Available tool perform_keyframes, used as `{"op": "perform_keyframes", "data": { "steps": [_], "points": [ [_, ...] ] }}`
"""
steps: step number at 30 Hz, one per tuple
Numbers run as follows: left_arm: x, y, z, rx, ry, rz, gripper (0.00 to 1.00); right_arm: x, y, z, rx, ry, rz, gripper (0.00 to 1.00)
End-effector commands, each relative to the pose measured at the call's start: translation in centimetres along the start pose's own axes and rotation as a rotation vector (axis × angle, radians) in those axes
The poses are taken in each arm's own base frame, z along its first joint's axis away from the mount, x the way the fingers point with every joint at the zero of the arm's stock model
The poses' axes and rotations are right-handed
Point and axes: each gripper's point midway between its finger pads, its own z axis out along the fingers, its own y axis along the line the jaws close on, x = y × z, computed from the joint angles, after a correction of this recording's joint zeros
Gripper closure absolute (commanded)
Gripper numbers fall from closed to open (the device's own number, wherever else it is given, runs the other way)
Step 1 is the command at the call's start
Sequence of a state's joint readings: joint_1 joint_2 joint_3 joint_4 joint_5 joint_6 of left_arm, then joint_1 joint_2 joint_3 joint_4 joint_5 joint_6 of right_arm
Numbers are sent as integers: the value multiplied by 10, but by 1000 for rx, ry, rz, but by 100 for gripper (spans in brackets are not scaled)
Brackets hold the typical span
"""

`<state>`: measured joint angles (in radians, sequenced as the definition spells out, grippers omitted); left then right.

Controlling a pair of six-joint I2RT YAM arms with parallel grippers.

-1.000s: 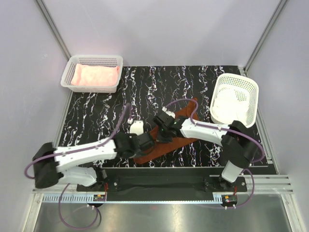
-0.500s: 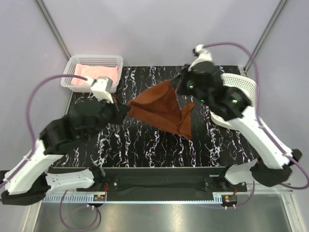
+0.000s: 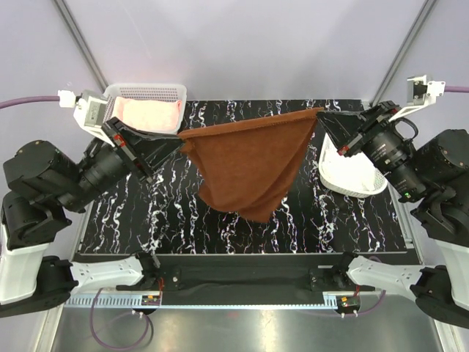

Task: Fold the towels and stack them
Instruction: Flatten out the crumpled towel

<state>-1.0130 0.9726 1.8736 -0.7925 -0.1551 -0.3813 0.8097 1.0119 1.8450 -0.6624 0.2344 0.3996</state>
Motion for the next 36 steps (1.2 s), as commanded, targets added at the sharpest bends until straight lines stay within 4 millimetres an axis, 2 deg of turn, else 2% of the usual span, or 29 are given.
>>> {"op": "perform_keyframes", "data": {
  "steps": [1,4,7,8,9,11,12,13,14,15,16,17,18,19,20,21,22,23,24,25,26,27,28,29,31,32,33,34,36],
  "points": [
    [0,-12,6,66,12,29,100,6,12,11,-65,3,4,100],
    [3,7,15,-37,12,63,100,14,5,22,-26,10,18,100],
    [7,44,27,-230,19,135,100,21,-15,43,88,9,-41,100],
    [9,60,30,-312,21,160,100,30,-23,56,130,22,-67,100],
    [11,70,36,-352,30,176,100,28,-42,62,235,-8,-88,100],
    [23,102,57,-426,80,189,100,33,-65,81,362,-20,-173,100],
    [28,114,67,-431,96,179,100,30,-68,92,370,-39,-195,100],
    [30,142,76,-482,103,166,100,23,-81,100,409,-55,-222,100],
    [28,143,91,-427,85,160,100,36,-95,121,440,-24,-240,100],
    [34,156,100,-428,95,156,100,41,-101,136,420,-1,-240,100],
    [33,182,110,-467,96,152,100,30,-118,147,442,-19,-239,100],
    [29,184,124,-405,83,143,100,51,-133,174,432,38,-250,100],
    [33,203,144,-401,104,115,100,52,-141,190,417,35,-252,100],
    [27,227,150,-418,96,99,100,60,-148,204,397,59,-264,100],
    [22,233,163,-370,84,93,100,67,-172,228,412,77,-268,100],
    [21,246,173,-362,83,88,100,72,-180,240,402,91,-266,100],
    [27,277,190,-378,98,81,100,76,-191,252,404,102,-269,100],
    [23,286,201,-359,77,98,100,81,-210,271,402,114,-268,100],
    [23,299,209,-361,77,106,100,82,-222,279,410,116,-265,100],
    [26,321,220,-374,82,102,100,81,-232,286,415,113,-263,100],
    [25,329,228,-355,73,108,100,88,-243,302,402,119,-255,100],
    [25,338,233,-348,67,109,100,82,-261,304,423,109,-252,100],
    [23,350,235,-353,56,110,100,69,-263,309,413,77,-249,100],
    [31,364,245,-339,52,115,100,87,-283,318,420,112,-236,100],
    [35,378,252,-326,49,129,100,90,-309,321,429,114,-197,100],
    [46,388,260,-301,63,127,100,102,-313,325,387,141,-173,100],
    [52,393,264,-287,71,127,100,100,-315,329,356,119,-171,100],
    [57,397,266,-277,78,125,100,119,-332,328,362,156,-154,100],
    [74,403,272,-245,106,114,100,123,-334,331,316,145,-156,100]
  ]
}}
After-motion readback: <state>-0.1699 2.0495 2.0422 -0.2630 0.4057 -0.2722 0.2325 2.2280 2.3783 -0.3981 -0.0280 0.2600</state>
